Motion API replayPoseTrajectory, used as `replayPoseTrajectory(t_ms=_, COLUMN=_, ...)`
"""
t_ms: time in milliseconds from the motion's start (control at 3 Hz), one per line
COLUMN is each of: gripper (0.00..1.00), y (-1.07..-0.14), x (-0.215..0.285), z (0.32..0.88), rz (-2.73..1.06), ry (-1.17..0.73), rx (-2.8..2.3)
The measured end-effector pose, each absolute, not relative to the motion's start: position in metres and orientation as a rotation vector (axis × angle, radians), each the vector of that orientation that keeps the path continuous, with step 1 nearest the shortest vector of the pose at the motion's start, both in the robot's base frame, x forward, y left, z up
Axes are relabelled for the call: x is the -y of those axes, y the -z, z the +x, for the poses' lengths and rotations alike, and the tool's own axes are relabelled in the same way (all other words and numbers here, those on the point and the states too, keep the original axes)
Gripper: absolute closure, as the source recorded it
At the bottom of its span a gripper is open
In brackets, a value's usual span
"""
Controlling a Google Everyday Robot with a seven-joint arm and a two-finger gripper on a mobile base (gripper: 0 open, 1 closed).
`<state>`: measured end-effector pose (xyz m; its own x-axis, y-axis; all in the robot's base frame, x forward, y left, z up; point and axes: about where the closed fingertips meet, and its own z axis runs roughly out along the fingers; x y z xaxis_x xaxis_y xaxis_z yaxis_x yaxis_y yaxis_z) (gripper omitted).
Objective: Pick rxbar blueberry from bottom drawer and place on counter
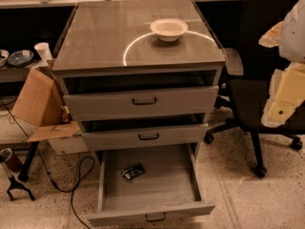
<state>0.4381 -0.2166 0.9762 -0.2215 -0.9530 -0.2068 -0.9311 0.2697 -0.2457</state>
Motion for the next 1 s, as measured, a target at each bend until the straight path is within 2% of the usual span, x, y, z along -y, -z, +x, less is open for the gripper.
replayPoseTrajectory(t_ms=667, gripper=0.0, y=-0.944, x=0.199, z=0.446, rz=-1.741, ry=0.042, rx=-2.214)
replayPoseTrajectory(t_ms=1000, gripper=0.0, y=-0.872, x=0.157, z=0.454, rz=-1.795, ry=-0.115, rx=-2.157)
